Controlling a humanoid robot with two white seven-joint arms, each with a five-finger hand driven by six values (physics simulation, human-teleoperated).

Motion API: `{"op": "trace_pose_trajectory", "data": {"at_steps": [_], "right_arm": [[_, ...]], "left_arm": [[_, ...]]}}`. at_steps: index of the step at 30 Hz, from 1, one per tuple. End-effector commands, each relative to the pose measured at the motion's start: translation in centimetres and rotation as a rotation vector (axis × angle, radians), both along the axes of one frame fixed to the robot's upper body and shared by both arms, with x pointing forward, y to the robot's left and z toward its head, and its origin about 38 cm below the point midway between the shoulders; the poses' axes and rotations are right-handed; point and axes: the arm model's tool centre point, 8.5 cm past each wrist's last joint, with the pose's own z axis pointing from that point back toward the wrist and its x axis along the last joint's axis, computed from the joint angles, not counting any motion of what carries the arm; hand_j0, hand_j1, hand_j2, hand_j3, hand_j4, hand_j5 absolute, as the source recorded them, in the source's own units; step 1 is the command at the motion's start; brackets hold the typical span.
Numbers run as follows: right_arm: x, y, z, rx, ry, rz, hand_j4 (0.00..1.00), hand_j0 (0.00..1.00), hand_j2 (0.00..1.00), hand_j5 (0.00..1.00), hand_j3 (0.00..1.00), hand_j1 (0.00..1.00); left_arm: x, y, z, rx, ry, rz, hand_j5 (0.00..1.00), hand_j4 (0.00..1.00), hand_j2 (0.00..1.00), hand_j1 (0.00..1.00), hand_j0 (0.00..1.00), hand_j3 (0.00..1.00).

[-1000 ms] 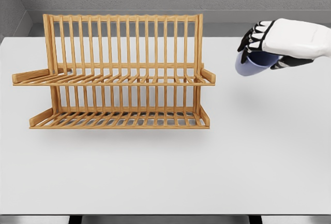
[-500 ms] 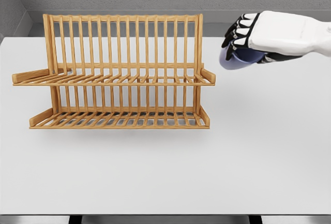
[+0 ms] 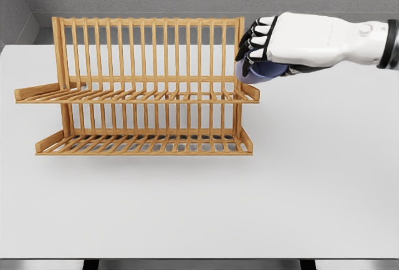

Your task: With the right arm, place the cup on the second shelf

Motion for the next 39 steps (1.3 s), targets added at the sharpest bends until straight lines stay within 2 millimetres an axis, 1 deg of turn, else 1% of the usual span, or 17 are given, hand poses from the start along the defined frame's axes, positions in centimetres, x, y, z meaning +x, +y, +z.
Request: {"op": "trace_pose_trajectory", "data": {"at_steps": [1,4,13,16,21,22,23,25,27,28,30,32,33,35,37,38,39], "right_arm": [[0.0,0.7,-0.5,0.007,0.018,0.018,0.56,0.56,0.56,0.56,0.56,0.56],[0.0,1.7,-0.3,0.005,0.014,0.043,0.56,0.56,0.56,0.56,0.56,0.56],[0.0,3.0,-0.9,-0.003,0.027,0.074,0.56,0.56,0.56,0.56,0.56,0.56],[-0.1,4.3,-1.4,-0.013,0.035,0.106,0.56,0.56,0.56,0.56,0.56,0.56],[-0.1,4.5,-1.8,-0.023,0.044,0.104,0.57,0.57,0.57,0.57,0.57,0.57],[-0.1,4.4,-1.8,-0.025,0.043,0.106,0.74,0.74,0.74,0.74,0.74,0.74],[-0.1,4.4,-1.8,-0.025,0.043,0.106,1.0,1.0,1.0,1.0,1.0,1.0],[-0.1,4.2,-1.5,-0.022,0.035,0.1,1.0,1.0,1.0,1.0,1.0,1.0],[0.2,3.7,-0.4,-0.007,0.013,0.072,1.0,1.0,1.0,1.0,1.0,1.0],[0.5,3.0,0.5,0.008,-0.003,0.04,1.0,1.0,1.0,1.0,1.0,1.0],[0.7,0.0,3.3,0.05,-0.068,-0.041,1.0,1.0,1.0,1.0,1.0,1.0],[1.2,-4.6,4.6,0.084,-0.088,-0.165,1.0,1.0,1.0,1.0,1.0,1.0],[1.3,-7.2,4.6,0.11,-0.083,-0.232,1.0,1.0,1.0,1.0,1.0,1.0],[1.0,-11.1,2.6,0.116,-0.034,-0.328,1.0,1.0,1.0,1.0,1.0,1.0],[1.3,-15.0,-0.9,0.157,0.051,-0.44,1.0,1.0,1.0,1.0,1.0,1.0],[0.9,-16.7,-2.7,0.187,0.084,-0.48,1.0,1.0,1.0,1.0,1.0,1.0],[0.6,-16.7,-4.8,0.236,0.113,-0.49,1.0,1.0,1.0,1.0,1.0,1.0]], "left_arm": [[0.0,0.0,0.0,0.0,0.0,0.0,1.0,1.0,1.0,1.0,1.0,1.0],[0.0,0.0,0.0,0.0,0.0,0.0,1.0,1.0,1.0,1.0,1.0,1.0],[0.0,0.0,0.0,0.0,0.0,0.0,1.0,1.0,1.0,1.0,1.0,1.0],[0.0,0.0,0.0,0.0,0.0,0.0,1.0,1.0,1.0,1.0,1.0,1.0],[0.1,0.0,0.0,0.0,-0.002,0.0,1.0,1.0,1.0,1.0,1.0,1.0],[0.1,0.0,0.0,0.0,-0.002,0.0,1.0,1.0,1.0,1.0,1.0,1.0],[0.0,0.0,0.0,0.0,0.0,0.0,1.0,1.0,1.0,1.0,1.0,1.0],[0.0,0.0,0.0,0.0,0.0,0.0,1.0,1.0,1.0,1.0,1.0,1.0],[0.0,0.0,0.0,0.0,0.0,0.0,1.0,1.0,1.0,1.0,1.0,1.0],[0.0,0.0,0.0,0.0,0.0,0.0,1.0,1.0,1.0,1.0,1.0,1.0],[0.0,0.0,0.0,0.0,0.0,0.0,1.0,1.0,1.0,1.0,1.0,1.0],[0.1,0.0,0.0,0.0,-0.002,0.0,1.0,1.0,1.0,1.0,1.0,1.0],[0.1,0.0,0.0,0.0,-0.002,0.0,1.0,1.0,1.0,1.0,1.0,1.0],[0.1,0.0,0.0,0.0,-0.002,0.0,1.0,1.0,1.0,1.0,1.0,1.0],[0.0,0.0,0.0,0.0,0.0,0.0,1.0,1.0,1.0,1.0,1.0,1.0],[0.0,0.0,0.0,0.0,0.0,0.0,1.0,1.0,1.0,1.0,1.0,1.0],[0.0,0.0,0.0,0.001,0.0,0.0,1.0,1.0,1.0,1.0,1.0,1.0]]}}
